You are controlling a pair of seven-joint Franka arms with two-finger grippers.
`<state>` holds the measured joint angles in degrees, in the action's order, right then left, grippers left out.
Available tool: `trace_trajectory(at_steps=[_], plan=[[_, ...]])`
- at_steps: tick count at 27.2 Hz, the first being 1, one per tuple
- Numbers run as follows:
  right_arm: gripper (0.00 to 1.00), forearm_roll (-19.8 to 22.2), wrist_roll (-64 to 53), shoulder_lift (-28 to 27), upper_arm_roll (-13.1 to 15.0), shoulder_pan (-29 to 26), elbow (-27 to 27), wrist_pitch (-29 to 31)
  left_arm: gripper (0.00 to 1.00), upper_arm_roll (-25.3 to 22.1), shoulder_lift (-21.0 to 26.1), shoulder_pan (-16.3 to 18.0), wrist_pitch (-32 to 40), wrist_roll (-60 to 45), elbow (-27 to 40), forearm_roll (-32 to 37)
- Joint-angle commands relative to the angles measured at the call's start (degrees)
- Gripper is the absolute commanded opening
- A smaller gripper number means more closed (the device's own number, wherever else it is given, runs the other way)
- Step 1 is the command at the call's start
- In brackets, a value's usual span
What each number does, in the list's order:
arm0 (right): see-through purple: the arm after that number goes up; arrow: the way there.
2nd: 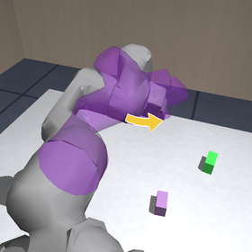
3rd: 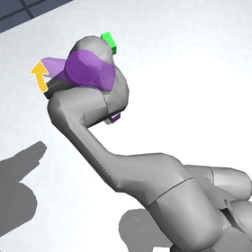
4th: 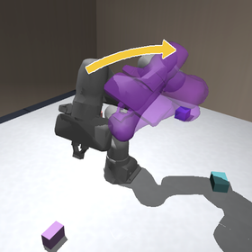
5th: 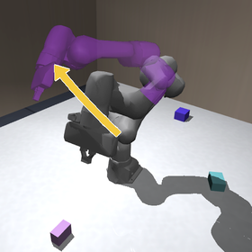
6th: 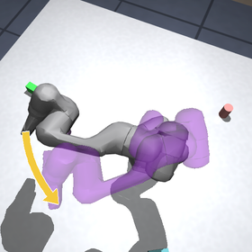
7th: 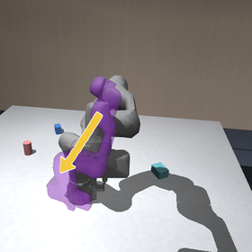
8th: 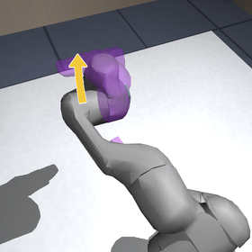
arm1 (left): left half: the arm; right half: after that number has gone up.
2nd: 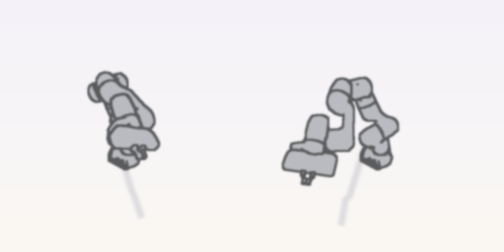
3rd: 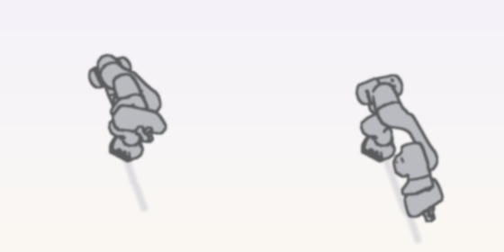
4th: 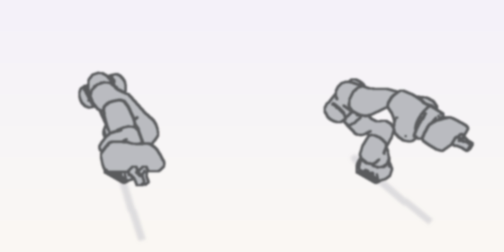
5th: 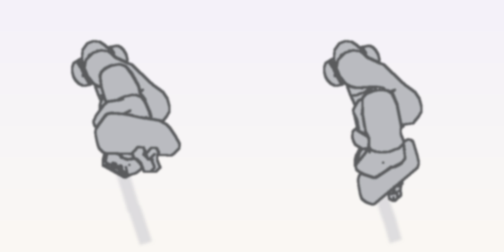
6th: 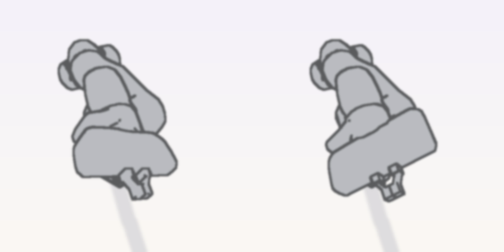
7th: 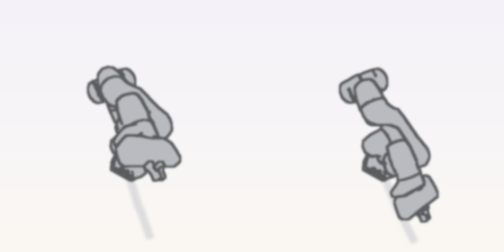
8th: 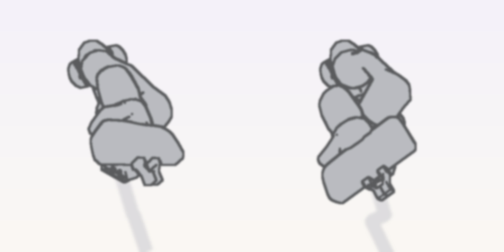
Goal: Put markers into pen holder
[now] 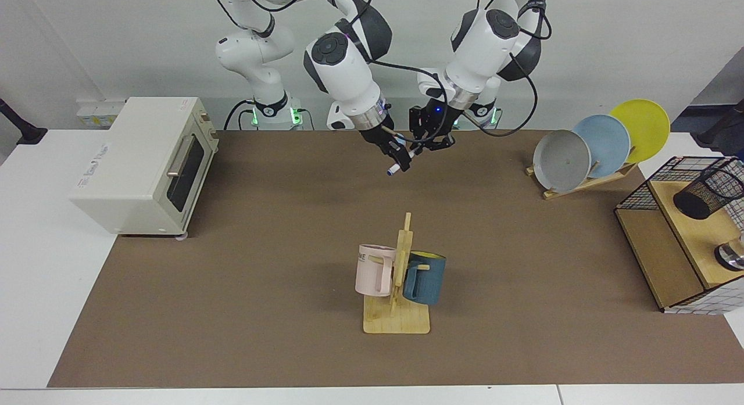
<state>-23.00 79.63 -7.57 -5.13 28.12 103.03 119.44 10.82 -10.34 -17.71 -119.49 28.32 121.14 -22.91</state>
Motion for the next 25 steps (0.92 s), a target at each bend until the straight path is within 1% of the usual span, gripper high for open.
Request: trace_trajectory(at_steps=[1, 4, 7, 10, 14, 19, 22, 25], plan=[[1.00, 2.34, -5.09, 1.06, 0.47, -0.70, -0.11, -2.18, 0.00, -0.45, -0.55, 0.13, 0.30, -0.28, 0.85, 3.47], [1.00, 4.01, -9.65, 1.76, 0.74, -2.45, -0.11, -4.21, 0.00, -0.89, -0.55, 0.57, 1.53, -0.10, 0.76, 5.67], [1.00, 5.77, -16.68, 2.99, 0.65, -5.52, -0.02, -6.75, 0.00, -0.98, -0.47, 1.97, 2.76, 0.25, 0.68, 7.95], [1.00, 7.09, -25.90, 4.05, 0.65, -8.78, -0.19, -10.18, 0.00, -1.07, -0.47, 2.76, 3.82, 0.25, 0.59, 9.80], [1.00, 9.72, -38.99, 5.01, 0.74, -11.77, -0.19, -14.31, 0.00, -1.07, -0.47, 4.17, 4.17, 0.16, 0.59, 12.35], [1.00, 12.71, -50.95, 6.33, 0.74, -16.16, -0.19, -17.48, 0.00, -1.07, -0.12, 6.45, 5.40, 0.42, 0.32, 16.83], [1.00, 16.13, -57.20, 6.60, 0.74, -17.22, -0.28, -20.02, 0.00, -1.07, 0.06, 8.82, 6.98, 2.00, -0.03, 18.77], [1.00, 20.09, -59.50, 7.74, 1.35, -18.19, -0.28, -21.88, 0.00, -1.16, 0.50, 10.76, 9.62, 2.88, -0.90, 20.96]])
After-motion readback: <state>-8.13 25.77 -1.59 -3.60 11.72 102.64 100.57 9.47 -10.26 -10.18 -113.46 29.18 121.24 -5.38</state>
